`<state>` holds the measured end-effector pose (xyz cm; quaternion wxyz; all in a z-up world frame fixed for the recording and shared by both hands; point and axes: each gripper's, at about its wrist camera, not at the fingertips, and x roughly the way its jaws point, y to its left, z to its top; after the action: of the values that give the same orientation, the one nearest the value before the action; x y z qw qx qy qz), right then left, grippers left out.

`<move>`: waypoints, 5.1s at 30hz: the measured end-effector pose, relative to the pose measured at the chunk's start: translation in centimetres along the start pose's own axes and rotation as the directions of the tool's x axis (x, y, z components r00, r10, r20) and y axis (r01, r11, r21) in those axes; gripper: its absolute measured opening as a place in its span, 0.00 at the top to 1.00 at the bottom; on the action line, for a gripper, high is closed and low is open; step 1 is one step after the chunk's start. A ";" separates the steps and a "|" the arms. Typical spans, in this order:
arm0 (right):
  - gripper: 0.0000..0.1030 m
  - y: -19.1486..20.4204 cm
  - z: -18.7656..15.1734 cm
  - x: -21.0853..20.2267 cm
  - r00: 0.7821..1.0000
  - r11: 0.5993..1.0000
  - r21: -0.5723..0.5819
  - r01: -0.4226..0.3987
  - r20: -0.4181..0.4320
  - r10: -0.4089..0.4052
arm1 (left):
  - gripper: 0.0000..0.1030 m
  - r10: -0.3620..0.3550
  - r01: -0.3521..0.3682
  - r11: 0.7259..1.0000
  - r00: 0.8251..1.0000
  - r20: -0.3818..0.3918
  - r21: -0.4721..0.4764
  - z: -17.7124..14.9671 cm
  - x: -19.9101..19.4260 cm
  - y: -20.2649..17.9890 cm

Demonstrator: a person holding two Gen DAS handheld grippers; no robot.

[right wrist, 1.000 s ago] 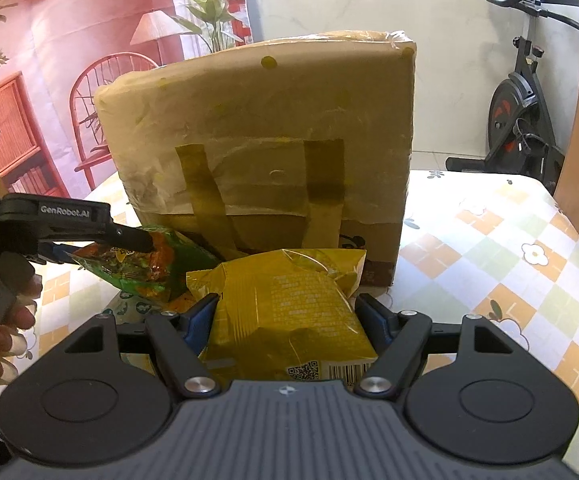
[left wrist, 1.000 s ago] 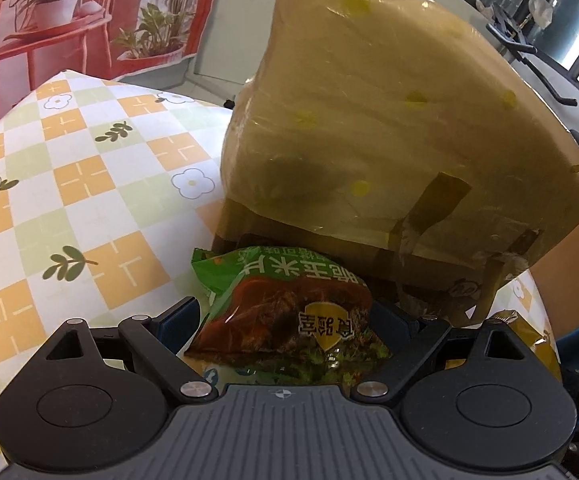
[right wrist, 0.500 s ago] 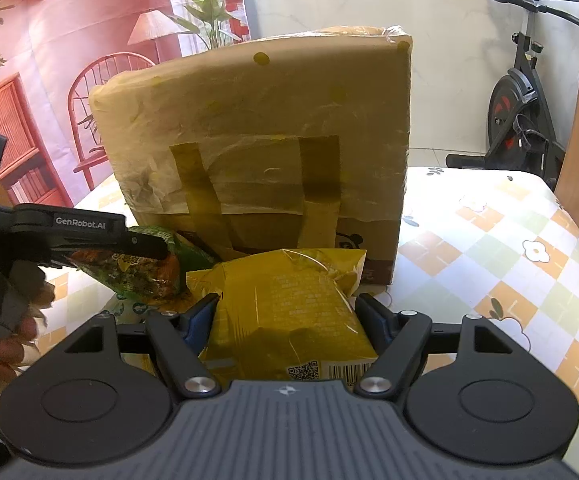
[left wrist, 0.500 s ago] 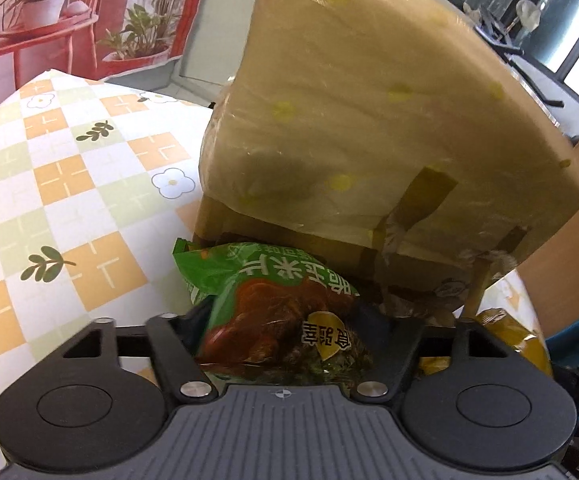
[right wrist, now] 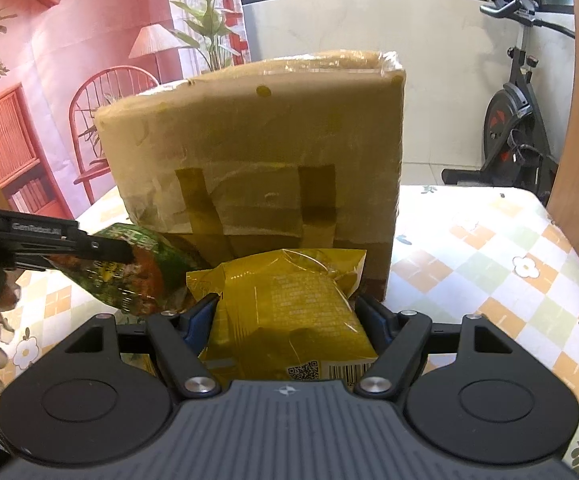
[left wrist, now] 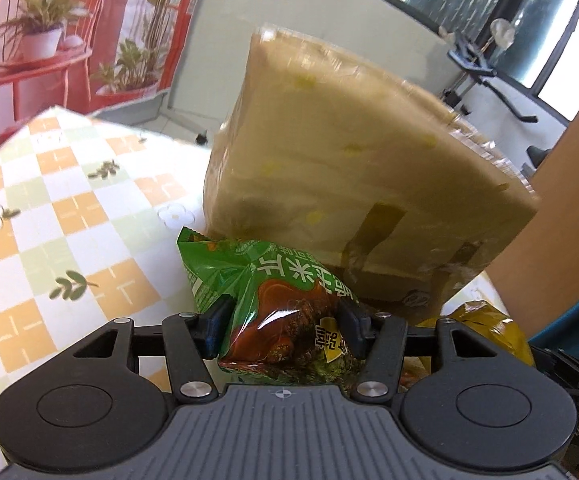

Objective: Organize snacks
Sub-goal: 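Grasp the green-and-orange bag with the left tool while the right tool grasps the yellow bag, then lift both bags over the box and open both tools to drop them inside, then move both tools back down to the remaining snacks on the table, then close the left tool on the green rice-cracker bag while the right tool grips it too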

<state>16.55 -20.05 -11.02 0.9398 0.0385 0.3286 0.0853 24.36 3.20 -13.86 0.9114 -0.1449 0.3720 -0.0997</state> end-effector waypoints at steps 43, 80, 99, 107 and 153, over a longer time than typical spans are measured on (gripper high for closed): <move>0.27 0.1 15.9 0.7 0.928 0.991 -0.132 0.039 0.373 0.013 | 0.43 -0.148 0.090 0.977 0.939 0.309 0.195 12.8 -2.3 -6.5; 0.21 0.0 14.5 3.6 0.967 0.997 -0.073 0.013 0.256 0.007 | 0.23 -0.039 -0.030 0.956 0.973 0.227 0.293 11.7 -3.3 -6.5; 0.21 1.8 5.6 -3.9 0.985 0.999 -0.019 -0.033 0.168 0.036 | 0.23 -0.061 0.028 0.960 0.992 0.110 0.278 1.6 -7.4 -5.5; 0.21 0.6 0.6 -4.4 0.999 1.000 0.015 -0.021 0.036 0.020 | 0.23 -0.090 0.091 0.964 0.996 -0.013 0.252 -2.4 -4.0 -5.5; 0.24 -4.4 -7.9 -2.0 0.948 0.924 0.372 -0.086 -0.254 0.190 | 0.45 -0.230 0.297 0.944 0.904 -0.362 0.144 -10.4 3.7 -6.9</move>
<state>10.65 -24.60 -16.52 0.8515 0.2185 0.4669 0.0956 19.13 -6.32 -21.03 0.8211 -0.0845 0.4890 -0.2820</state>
